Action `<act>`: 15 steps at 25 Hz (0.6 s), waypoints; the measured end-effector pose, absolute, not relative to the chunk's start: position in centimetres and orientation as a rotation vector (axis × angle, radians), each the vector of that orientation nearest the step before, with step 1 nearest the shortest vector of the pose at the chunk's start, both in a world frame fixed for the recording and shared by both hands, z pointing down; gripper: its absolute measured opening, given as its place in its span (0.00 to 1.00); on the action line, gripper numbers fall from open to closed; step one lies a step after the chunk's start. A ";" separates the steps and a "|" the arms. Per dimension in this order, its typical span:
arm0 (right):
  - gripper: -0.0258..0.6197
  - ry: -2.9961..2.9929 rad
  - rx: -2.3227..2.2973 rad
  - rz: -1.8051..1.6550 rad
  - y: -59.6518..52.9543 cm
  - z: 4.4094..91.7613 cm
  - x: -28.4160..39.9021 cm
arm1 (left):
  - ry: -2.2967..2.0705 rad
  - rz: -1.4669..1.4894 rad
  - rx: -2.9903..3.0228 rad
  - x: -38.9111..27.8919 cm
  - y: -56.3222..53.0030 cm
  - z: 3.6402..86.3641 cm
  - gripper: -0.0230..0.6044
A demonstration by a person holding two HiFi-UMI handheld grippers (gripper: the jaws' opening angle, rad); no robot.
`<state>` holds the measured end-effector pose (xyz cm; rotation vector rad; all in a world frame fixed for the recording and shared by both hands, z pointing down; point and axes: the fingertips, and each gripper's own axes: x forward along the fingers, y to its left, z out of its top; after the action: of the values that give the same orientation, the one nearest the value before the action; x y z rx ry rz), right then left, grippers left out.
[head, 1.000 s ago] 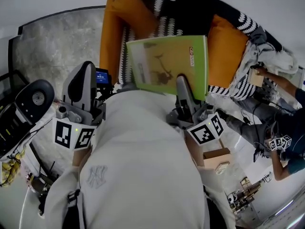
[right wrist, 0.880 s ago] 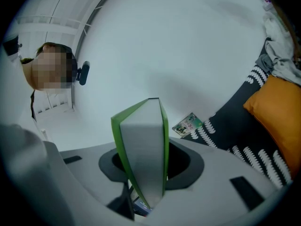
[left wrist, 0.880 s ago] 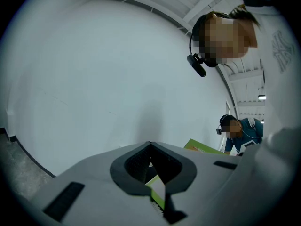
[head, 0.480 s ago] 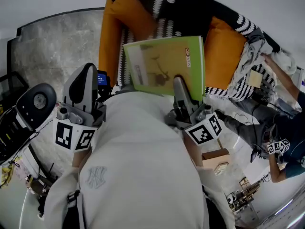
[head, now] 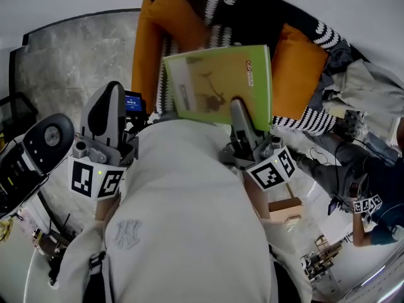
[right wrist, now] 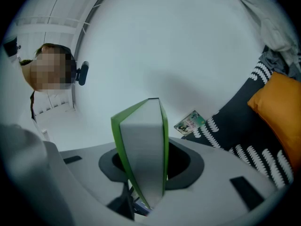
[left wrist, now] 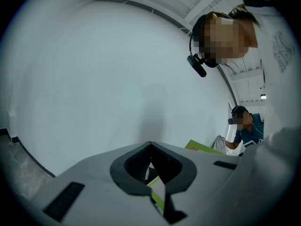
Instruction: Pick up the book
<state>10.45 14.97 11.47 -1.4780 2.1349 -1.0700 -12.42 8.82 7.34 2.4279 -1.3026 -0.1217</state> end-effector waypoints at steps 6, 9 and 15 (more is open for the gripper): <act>0.27 2.154 -1.467 -1.070 14.8 11.0 10.5 | -1.322 -0.136 2.420 -12.6 8.8 6.8 0.05; 0.27 2.160 -1.466 -1.073 14.8 10.9 10.4 | -1.329 -0.137 2.419 -12.8 8.7 6.6 0.05; 0.27 2.158 -1.463 -1.081 14.3 11.4 10.2 | -1.337 -0.133 2.418 -13.1 8.2 7.0 0.05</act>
<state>10.24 14.30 11.42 -1.4630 2.1585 -1.0811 -13.07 8.21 7.01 2.4184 -1.3375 -0.1330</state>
